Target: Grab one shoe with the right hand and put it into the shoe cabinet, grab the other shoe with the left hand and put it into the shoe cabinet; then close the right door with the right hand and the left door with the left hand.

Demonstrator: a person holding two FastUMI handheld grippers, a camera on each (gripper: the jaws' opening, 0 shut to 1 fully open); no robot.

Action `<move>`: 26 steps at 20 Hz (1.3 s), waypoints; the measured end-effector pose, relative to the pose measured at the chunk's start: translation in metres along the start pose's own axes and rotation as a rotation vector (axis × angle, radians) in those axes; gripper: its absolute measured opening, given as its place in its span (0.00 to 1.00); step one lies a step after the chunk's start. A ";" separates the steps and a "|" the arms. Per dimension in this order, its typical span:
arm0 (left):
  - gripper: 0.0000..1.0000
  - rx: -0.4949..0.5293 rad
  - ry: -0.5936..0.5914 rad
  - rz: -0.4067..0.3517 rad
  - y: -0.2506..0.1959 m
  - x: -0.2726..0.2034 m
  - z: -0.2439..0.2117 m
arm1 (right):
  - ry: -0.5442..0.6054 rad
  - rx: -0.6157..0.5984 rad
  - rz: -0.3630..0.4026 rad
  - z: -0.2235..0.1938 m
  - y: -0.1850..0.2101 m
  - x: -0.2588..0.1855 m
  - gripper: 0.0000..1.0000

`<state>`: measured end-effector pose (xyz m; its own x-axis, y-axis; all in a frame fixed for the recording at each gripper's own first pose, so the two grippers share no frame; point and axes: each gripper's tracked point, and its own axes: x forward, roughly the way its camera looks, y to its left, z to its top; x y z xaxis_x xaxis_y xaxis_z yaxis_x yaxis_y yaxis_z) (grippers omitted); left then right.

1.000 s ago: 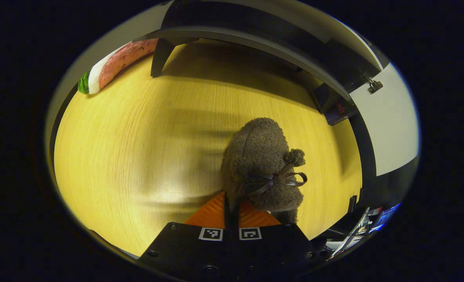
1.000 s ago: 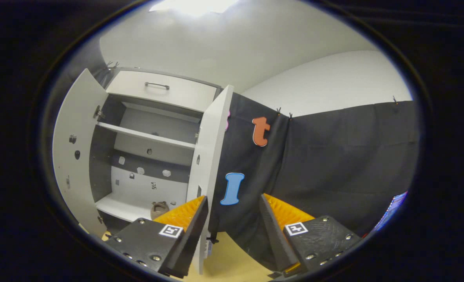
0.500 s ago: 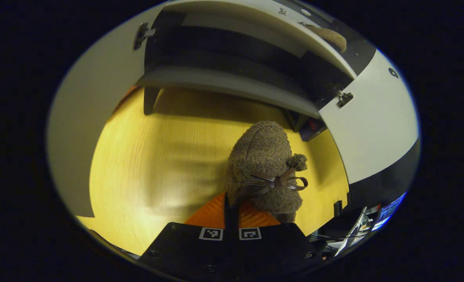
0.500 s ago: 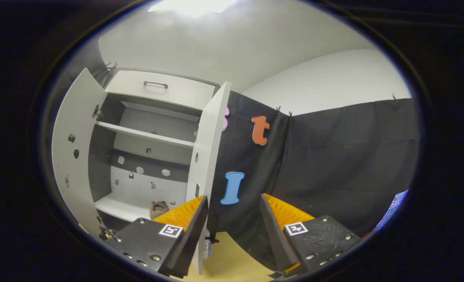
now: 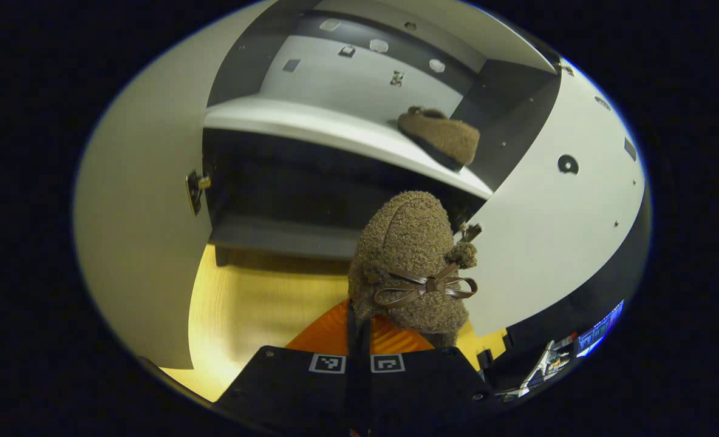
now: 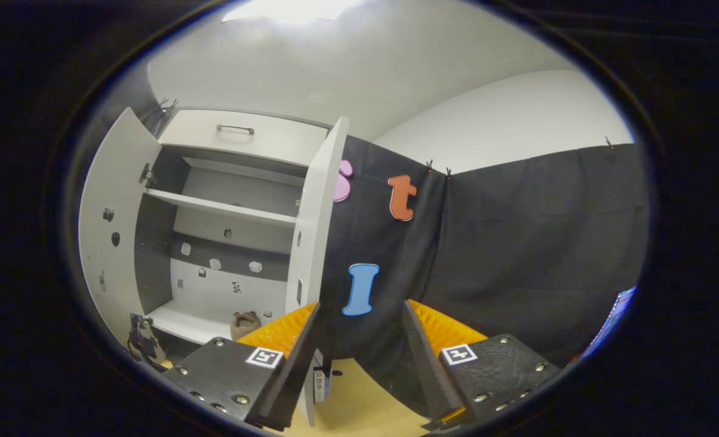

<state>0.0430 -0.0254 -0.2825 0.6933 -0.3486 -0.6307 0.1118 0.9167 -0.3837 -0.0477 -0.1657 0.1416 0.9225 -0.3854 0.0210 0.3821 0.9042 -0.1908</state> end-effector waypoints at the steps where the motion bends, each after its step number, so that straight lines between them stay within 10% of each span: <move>1: 0.01 0.000 -0.028 -0.003 -0.004 -0.002 0.014 | -0.001 0.003 -0.004 0.000 -0.003 0.000 0.80; 12: 0.01 0.031 -0.274 0.001 -0.019 0.015 0.174 | 0.007 0.063 -0.093 -0.012 -0.048 -0.007 0.77; 26: 0.04 -0.006 -0.346 0.077 0.002 0.085 0.270 | 0.033 0.009 -0.313 -0.024 -0.106 -0.048 0.80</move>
<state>0.2945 -0.0004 -0.1552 0.8998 -0.1907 -0.3925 0.0466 0.9363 -0.3481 -0.1337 -0.2481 0.1370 0.7578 -0.6509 0.0453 0.6478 0.7422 -0.1715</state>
